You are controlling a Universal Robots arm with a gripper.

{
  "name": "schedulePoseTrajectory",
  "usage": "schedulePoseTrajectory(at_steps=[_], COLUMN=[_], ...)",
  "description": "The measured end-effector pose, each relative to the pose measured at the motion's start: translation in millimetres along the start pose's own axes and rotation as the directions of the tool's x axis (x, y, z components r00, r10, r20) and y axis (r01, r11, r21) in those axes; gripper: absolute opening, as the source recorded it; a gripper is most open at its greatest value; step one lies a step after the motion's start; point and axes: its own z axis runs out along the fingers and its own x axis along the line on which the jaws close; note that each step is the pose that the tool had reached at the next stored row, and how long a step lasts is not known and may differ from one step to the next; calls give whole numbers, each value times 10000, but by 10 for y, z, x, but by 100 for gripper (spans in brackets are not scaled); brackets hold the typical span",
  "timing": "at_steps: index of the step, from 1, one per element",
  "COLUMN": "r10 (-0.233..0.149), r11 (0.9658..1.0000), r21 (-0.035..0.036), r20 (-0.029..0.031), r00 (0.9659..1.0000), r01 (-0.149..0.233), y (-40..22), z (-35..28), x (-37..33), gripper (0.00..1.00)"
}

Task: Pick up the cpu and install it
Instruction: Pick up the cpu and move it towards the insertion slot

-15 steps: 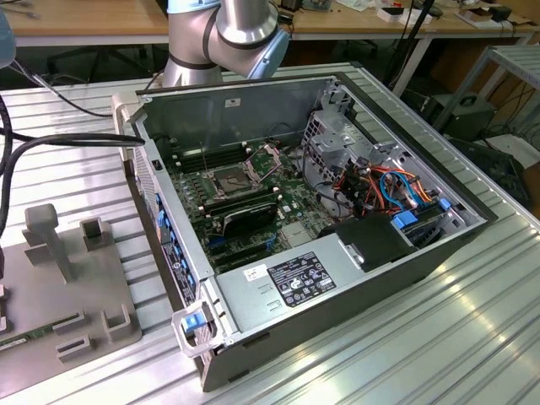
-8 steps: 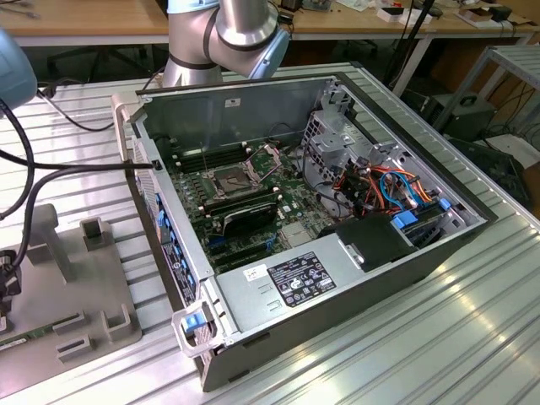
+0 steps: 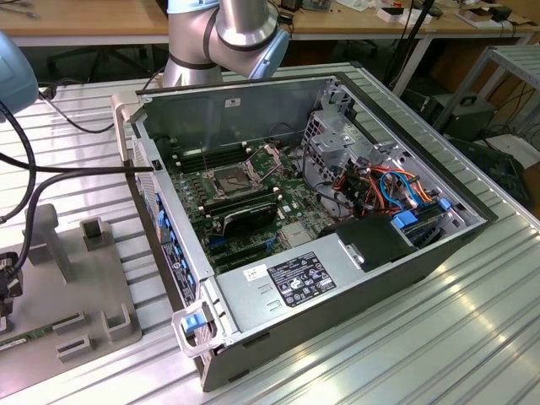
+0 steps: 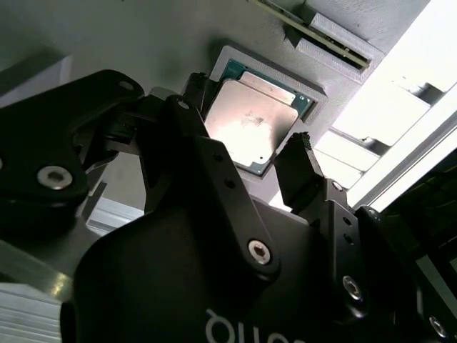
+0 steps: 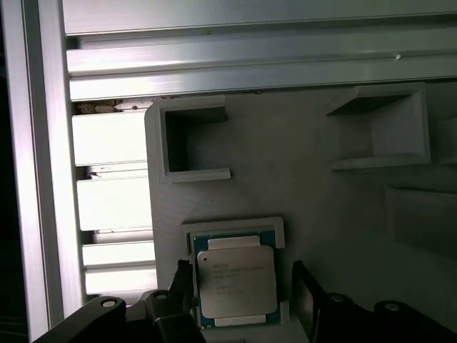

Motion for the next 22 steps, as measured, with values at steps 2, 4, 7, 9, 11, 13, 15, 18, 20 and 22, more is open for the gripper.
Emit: schedulePoseTrajectory(at_steps=[2, 4, 7, 9, 11, 13, 15, 18, 20, 22], r10=[0, 0, 0, -1, 0, -1, -21, -179, -285, -292], r11=[10000, 10000, 10000, 10000, 10000, 10000, 10000, 9998, 9996, 9996], r21=[-2, -1, -1, -3, -3, -2, -1, -4, -5, -5], r20=[2, 2, 2, 4, 4, 3, 2, 0, -1, -1], r00=[10000, 10000, 10000, 10000, 10000, 10000, 10000, 9998, 9996, 9996], r01=[0, 0, 0, 1, 0, 1, 21, 179, 285, 292], y=[0, 0, 0, 1, 6, 12, 17, 19, 20, 20], z=[3, 7, 11, 14, 15, 14, 14, 15, 15, 15], x=[0, 0, 0, -1, 0, 0, 1, 1, 1, 1], gripper=[67, 67, 67, 67, 67, 67, 67, 67, 67, 67])
